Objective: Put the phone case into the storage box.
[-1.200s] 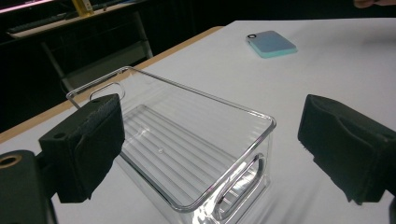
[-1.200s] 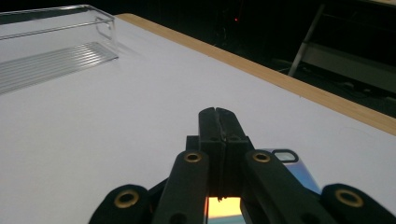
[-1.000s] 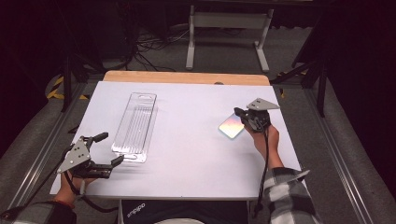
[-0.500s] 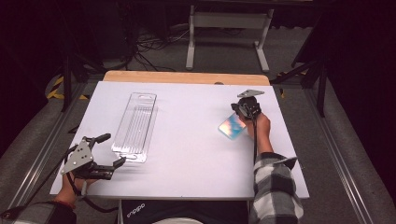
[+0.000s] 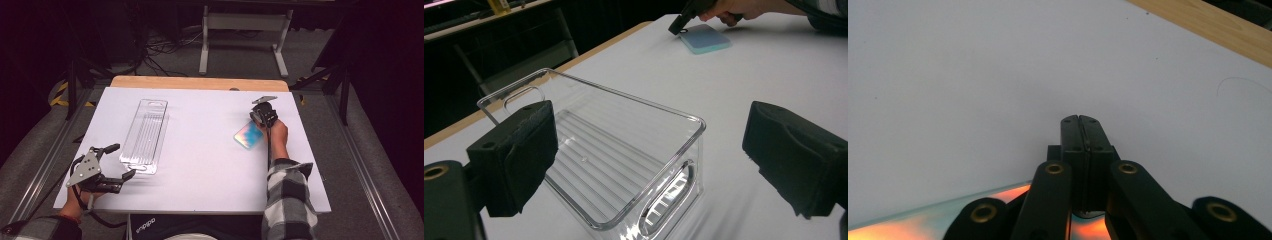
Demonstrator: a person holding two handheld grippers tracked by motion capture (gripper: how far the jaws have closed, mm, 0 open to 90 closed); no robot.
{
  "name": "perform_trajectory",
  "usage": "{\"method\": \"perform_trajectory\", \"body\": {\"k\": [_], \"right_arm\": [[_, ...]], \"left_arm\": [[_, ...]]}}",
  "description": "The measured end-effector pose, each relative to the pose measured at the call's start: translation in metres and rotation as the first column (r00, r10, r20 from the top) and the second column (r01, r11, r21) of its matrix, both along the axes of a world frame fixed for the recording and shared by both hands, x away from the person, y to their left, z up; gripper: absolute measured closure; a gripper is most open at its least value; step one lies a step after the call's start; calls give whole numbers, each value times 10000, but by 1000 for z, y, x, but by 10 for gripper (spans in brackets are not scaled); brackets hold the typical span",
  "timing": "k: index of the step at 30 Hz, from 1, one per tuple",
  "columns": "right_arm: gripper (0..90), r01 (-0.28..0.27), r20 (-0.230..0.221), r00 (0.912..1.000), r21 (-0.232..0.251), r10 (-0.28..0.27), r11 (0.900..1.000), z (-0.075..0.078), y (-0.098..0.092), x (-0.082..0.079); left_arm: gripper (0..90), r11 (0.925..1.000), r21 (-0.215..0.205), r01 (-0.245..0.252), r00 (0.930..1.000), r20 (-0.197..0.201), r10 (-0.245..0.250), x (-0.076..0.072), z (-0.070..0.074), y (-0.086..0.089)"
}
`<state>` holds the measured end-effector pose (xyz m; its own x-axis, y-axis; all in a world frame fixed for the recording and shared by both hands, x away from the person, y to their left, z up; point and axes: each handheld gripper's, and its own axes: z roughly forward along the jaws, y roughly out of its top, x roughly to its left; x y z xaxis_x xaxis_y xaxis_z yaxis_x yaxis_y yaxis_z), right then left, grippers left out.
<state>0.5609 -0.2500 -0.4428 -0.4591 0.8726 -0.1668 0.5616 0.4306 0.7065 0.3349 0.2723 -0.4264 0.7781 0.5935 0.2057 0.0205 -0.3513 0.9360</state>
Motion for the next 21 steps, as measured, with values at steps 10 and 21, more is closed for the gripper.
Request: {"method": "perform_trajectory", "body": {"k": [10, 21], "right_arm": [[900, 291, -583, 9980, 593, -257, 9978, 0, -17, -3], [900, 336, -1261, 9916, 419, -280, 9986, 5, -36, -12]], "left_arm": [[84, 9998, 62, 164, 9998, -75, -164, 0, -1, -1], [85, 9988, 463, 159, 9999, -18, -158, 1, -2, -4]]}}
